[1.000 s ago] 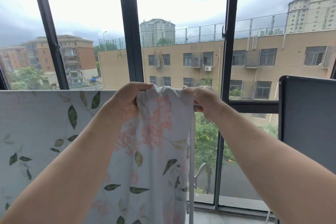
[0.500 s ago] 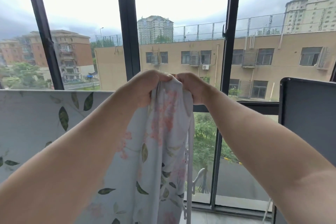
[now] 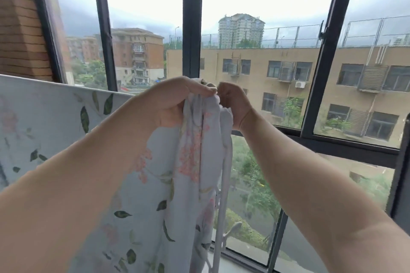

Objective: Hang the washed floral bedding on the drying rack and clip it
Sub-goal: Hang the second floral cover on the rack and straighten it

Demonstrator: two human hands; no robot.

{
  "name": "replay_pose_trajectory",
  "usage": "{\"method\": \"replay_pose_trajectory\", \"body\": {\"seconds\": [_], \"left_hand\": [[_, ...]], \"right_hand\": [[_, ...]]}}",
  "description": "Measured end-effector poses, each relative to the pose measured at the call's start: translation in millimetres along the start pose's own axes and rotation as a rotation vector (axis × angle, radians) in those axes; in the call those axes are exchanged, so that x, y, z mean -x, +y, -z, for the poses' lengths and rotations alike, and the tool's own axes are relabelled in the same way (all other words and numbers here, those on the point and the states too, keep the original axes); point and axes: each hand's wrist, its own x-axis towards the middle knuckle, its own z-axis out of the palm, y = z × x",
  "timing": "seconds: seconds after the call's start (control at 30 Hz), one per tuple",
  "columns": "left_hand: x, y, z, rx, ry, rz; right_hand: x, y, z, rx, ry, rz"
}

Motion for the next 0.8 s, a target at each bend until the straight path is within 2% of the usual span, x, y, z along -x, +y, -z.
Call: {"method": "replay_pose_trajectory", "body": {"seconds": [0.07, 0.1, 0.27, 0.37, 0.43, 0.57, 0.67, 0.8], "left_hand": [[4, -6, 0, 0.011, 0.063, 0.032], [9, -5, 1, -0.034, 0.035, 0.066], [31, 1, -14, -0.500, 0.163, 0.319], [33, 4, -29, -0.459, 0.155, 0.387], [31, 5, -39, -0.430, 0.214, 0.363], [26, 7, -57, -0.343, 0.281, 0.233], [21, 6, -67, -0.244, 0.266, 0.113], [21, 0, -83, -0.163, 0.215, 0.022]], "right_hand": [[0, -4, 10, -0.005, -0.108, -0.042], [2, -7, 14, 0.008, -0.146, -0.064], [7, -27, 34, 0.338, -0.290, -0.397], [11, -39, 37, 0.487, -0.304, -0.489], [19, -45, 34, 0.519, -0.324, -0.447], [33, -53, 38, 0.346, -0.335, -0.318], [37, -56, 36, 0.236, -0.363, -0.301], [45, -56, 42, 0.217, -0.362, -0.260]]}}
